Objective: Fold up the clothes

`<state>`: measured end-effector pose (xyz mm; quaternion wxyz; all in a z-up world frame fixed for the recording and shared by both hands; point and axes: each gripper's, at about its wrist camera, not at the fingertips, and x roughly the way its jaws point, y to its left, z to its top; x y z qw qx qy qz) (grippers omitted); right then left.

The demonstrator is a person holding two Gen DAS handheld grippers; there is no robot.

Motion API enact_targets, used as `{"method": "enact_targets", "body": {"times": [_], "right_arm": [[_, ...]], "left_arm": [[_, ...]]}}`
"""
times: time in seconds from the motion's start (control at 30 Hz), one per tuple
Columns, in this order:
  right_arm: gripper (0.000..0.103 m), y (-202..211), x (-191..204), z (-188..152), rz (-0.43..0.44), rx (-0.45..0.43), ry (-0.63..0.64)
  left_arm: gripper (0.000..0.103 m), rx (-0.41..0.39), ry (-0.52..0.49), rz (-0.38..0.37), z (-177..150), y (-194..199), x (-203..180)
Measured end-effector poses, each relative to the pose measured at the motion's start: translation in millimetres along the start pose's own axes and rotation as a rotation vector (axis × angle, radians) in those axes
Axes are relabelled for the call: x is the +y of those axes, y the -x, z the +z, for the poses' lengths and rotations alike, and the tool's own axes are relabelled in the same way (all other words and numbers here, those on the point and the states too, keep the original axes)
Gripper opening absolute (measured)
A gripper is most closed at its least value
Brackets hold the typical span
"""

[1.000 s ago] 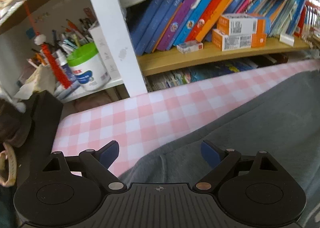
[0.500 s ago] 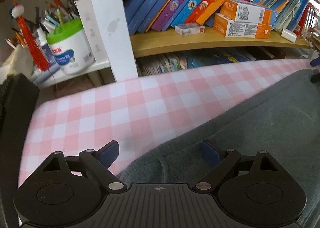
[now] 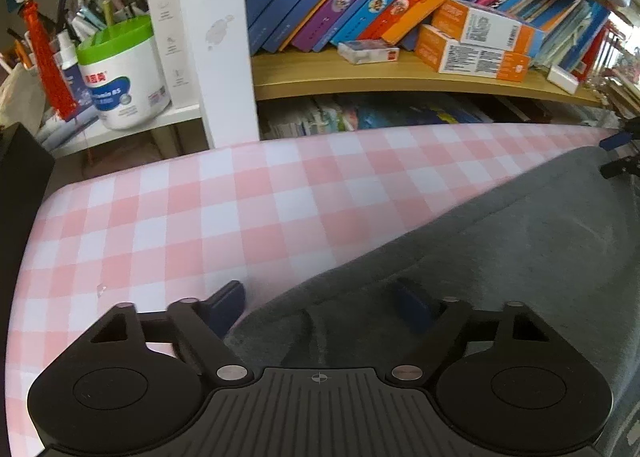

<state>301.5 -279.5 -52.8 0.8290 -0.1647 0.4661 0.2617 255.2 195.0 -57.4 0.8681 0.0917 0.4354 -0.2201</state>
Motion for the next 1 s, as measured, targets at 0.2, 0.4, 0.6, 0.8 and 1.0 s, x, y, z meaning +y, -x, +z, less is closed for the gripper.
{"method": "enact_targets", "body": {"times": [0.2, 0.4, 0.6, 0.8, 1.0], "right_arm": [[0.026, 13, 3, -5, -0.011, -0.018, -0.002], [0.012, 36, 13, -13, -0.038, -0.067, -0.007], [0.012, 60, 22, -22, -0.064, -0.117, -0.011], [0.012, 95, 39, -41, -0.112, -0.178, -0.019], [0.012, 133, 58, -70, -0.152, -0.241, -0.043]], "left_arm": [[0.054, 0.002, 0.004, -0.010, -2, 5, -1], [0.015, 0.006, -0.033, 0.028, -3, 17, -7], [0.011, -0.079, -0.022, 0.067, -5, 48, -15], [0.011, -0.167, -0.027, 0.071, -12, 86, -30], [0.011, -0.244, -0.045, 0.068, -28, 129, -48]]}}
